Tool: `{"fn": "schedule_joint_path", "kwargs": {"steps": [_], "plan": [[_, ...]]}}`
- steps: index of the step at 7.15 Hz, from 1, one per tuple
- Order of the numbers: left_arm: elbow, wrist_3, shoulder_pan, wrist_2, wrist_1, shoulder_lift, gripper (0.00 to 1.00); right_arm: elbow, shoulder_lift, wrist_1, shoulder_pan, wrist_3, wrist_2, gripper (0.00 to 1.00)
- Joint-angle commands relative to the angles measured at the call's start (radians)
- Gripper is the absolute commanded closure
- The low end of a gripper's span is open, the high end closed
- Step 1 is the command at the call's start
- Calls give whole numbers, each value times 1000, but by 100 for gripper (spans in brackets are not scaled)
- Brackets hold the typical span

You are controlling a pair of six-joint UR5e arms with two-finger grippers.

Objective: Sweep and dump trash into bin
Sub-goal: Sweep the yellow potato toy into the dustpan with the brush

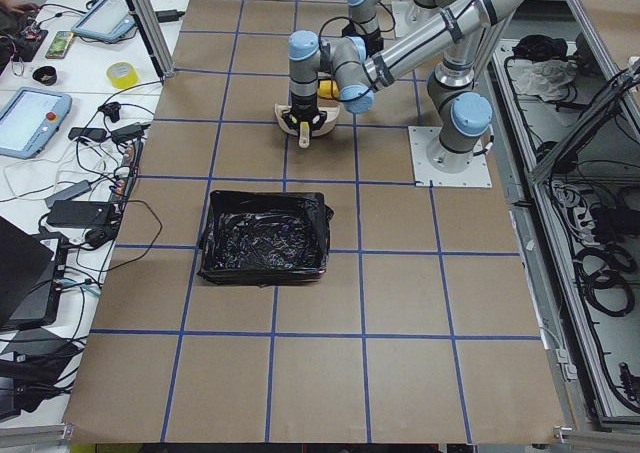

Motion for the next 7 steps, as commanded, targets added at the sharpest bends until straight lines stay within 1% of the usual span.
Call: {"fn": "schedule_joint_path", "kwargs": {"steps": [1,3,4,6,7], "plan": [[-42,0,-1,4,2,40,100,-49,107,-124,1,-17,0,99],[-43,-6,-2,4,2,41,100,-167,185,-112,24,-49,2,98],[-45,-8,-2,4,2,41,100,-204,201,-110,48,-134,-1,98],[-43,-8,-2,2,2,40,100,-218,212,-126,65,-361,-10,98],[-43,-3,1,2,2,38,100,-218,207,-121,68,-417,-13,97]]}}
